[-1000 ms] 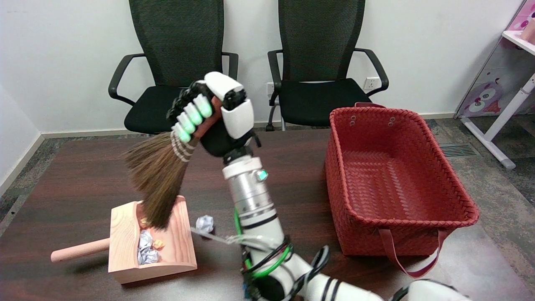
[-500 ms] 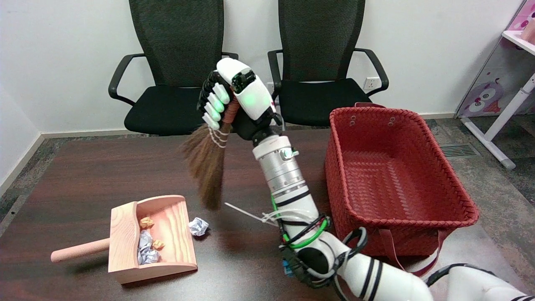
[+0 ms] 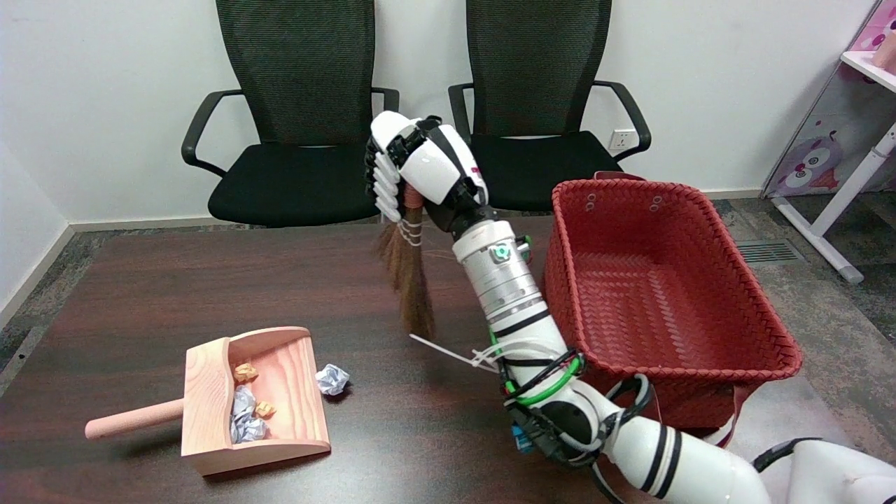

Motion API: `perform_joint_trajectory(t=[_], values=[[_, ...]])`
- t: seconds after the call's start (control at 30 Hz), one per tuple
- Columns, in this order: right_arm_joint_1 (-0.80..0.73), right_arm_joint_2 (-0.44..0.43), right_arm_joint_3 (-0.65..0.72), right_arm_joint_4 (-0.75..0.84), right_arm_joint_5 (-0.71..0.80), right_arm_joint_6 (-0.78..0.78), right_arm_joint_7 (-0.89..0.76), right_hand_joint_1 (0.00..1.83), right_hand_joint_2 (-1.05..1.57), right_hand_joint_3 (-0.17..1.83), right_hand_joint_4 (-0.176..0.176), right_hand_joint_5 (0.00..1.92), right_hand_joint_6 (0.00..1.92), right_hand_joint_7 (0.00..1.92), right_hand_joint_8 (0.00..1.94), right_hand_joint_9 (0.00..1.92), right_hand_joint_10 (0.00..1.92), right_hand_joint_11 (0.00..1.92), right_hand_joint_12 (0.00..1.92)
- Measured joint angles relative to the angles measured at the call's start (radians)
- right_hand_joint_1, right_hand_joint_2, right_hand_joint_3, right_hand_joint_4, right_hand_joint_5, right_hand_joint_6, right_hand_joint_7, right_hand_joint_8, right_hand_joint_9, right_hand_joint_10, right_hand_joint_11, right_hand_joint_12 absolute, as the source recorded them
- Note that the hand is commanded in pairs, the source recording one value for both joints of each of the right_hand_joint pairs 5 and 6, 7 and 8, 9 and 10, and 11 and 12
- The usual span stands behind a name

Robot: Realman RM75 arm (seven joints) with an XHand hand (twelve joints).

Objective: Sweep the paper ball into the dustpan.

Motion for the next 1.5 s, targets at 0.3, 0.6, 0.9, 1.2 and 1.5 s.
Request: perform_joint_trajectory(t=[0.3,0.6,0.9,1.2,1.5], values=[[-0.008,0.07,0.007,-0.054,0.064,0.015,-0.083,0.71,1.57,1.75,0.041,1.92,1.92,1.92,1.92,1.92,1.92,1.92,1.92],[-0.012,0.101,-0.009,-0.059,0.093,0.03,-0.127,0.75,1.57,1.79,0.035,1.92,1.92,1.92,1.92,1.92,1.92,1.92,1.92],[-0.02,0.094,0.0,-0.033,0.158,0.142,-0.143,0.72,1.57,1.83,0.037,1.92,1.92,1.92,1.92,1.92,1.92,1.92,1.92],[-0.022,0.112,0.052,-0.052,0.264,0.363,-0.153,0.73,1.57,1.83,0.041,1.92,1.92,1.92,1.92,1.92,1.92,1.92,1.92],[-0.014,0.137,0.085,-0.075,0.276,0.495,-0.159,0.73,1.57,1.83,0.041,1.92,1.92,1.92,1.92,1.92,1.92,1.92,1.92]])
